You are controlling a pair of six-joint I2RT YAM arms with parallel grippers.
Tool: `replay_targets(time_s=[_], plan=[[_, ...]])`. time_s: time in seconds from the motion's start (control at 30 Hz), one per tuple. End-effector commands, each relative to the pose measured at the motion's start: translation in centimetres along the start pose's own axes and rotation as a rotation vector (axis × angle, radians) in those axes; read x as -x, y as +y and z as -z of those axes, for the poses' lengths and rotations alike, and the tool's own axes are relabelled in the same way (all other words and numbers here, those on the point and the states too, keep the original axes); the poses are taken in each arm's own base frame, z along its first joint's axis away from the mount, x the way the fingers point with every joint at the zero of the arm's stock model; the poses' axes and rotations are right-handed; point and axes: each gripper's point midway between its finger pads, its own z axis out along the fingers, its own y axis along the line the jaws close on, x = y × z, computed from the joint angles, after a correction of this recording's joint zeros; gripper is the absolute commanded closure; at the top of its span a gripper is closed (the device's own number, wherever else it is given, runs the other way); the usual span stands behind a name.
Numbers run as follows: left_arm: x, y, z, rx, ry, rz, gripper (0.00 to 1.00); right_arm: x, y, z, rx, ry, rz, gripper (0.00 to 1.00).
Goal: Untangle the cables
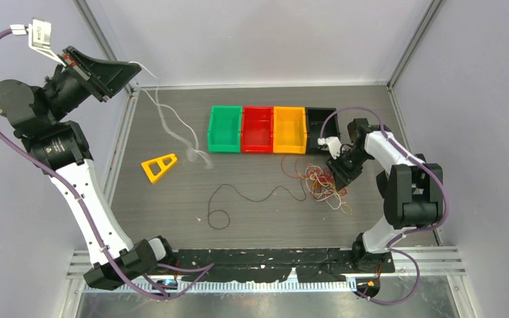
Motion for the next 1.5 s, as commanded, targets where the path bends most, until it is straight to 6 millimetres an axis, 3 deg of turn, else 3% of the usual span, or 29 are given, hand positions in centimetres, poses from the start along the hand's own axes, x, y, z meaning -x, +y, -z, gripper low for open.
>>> replay_targets(time_s=[0.0,0.13,0.2,0.33,0.43,0.57,0.7,1.2,1.33,1.47], plan=[[-0.6,0.2,-1.2,0.003,-0.004,-0.048,1.00,1.9,2.5,3.2,0.068,-0.091,0.002,0.51],[-1.9,1.8,-3.7,-0.002,0.011,-0.042,1.00,2.6,3.6,4.1,0.102,-0.128,-0.010,0.31],[-2.5,2.5,-5.2,-0.009,0.013,-0.057,1.00,3.0,4.0,4.4,0.114,-0.149,-0.018,0.25],[-3.7,4.6,-8.4,-0.009,0.026,-0.082,1.00,3.5,4.5,4.9,0.139,-0.176,-0.037,0.23],[-5.0,7.4,-10.5,0.016,0.051,-0.073,1.00,3.7,4.8,5.0,0.150,-0.183,-0.040,0.22],[-7.2,11.5,-12.2,0.053,0.095,-0.055,1.00,3.7,4.8,4.9,0.156,-0.182,-0.039,0.22],[-8.1,13.3,-13.2,0.064,0.111,-0.059,1.00,3.5,4.6,4.4,0.161,-0.163,-0.037,0.23],[-1.7,8.9,-13.8,0.011,0.039,-0.174,1.00,3.7,4.3,4.1,0.176,-0.146,-0.039,0.23],[-2.1,8.1,-14.1,-0.032,0.057,-0.169,1.00,3.7,4.2,4.1,0.179,-0.140,-0.039,0.23],[-4.1,8.6,-14.5,-0.039,0.092,-0.141,1.00,3.8,4.2,3.8,0.191,-0.137,-0.041,0.23]])
